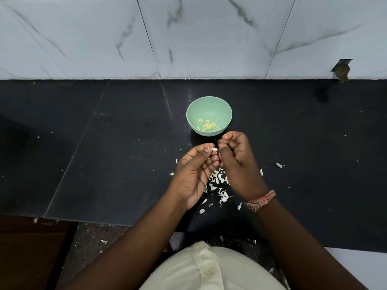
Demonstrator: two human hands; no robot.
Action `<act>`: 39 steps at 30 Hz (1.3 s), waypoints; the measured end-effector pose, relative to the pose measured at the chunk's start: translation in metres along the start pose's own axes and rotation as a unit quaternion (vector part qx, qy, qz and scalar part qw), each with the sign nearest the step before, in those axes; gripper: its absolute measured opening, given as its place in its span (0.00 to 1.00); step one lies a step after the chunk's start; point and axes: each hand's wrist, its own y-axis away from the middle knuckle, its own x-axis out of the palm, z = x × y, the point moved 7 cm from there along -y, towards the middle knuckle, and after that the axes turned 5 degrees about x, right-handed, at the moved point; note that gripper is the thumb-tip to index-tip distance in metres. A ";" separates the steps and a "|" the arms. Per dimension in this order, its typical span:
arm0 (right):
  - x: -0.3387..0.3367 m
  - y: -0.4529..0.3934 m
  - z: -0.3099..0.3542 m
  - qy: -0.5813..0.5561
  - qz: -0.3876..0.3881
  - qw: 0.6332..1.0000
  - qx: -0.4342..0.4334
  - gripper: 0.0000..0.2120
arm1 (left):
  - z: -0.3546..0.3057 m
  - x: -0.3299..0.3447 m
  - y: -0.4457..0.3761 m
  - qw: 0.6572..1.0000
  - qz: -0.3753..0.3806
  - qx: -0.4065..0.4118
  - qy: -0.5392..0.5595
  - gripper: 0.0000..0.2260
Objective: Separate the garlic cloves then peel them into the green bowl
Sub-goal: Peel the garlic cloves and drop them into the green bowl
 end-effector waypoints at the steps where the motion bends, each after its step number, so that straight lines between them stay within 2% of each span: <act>1: 0.000 0.000 0.000 -0.012 -0.001 1.000 0.002 0.07 | 0.000 0.000 0.000 1.000 0.000 -0.003 0.011 0.06; 5: -0.004 0.001 -0.003 -0.063 -0.012 0.998 0.015 0.10 | -0.002 0.002 0.001 0.999 0.011 -0.008 0.038 0.07; 10: -0.009 0.006 0.008 0.044 -0.020 0.998 -0.028 0.08 | -0.005 0.006 0.002 0.999 0.020 0.003 0.043 0.07; 14: -0.009 0.007 0.019 0.049 -0.011 0.997 -0.052 0.12 | -0.009 0.003 -0.001 0.999 0.020 0.026 0.026 0.07; 21: -0.007 0.006 0.031 0.057 0.011 0.995 -0.080 0.15 | -0.017 0.001 -0.003 0.996 0.046 0.073 -0.034 0.06; 27: -0.004 0.004 0.034 0.068 0.025 0.994 -0.081 0.19 | -0.023 0.002 -0.003 0.990 0.042 0.110 -0.076 0.08; 30: -0.002 0.004 0.034 0.064 0.034 0.995 -0.069 0.20 | -0.024 0.002 -0.002 0.985 0.039 0.132 -0.105 0.06; 39: -0.001 0.001 0.034 0.133 0.048 0.988 -0.064 0.17 | -0.032 0.002 -0.001 0.959 0.046 0.180 -0.214 0.06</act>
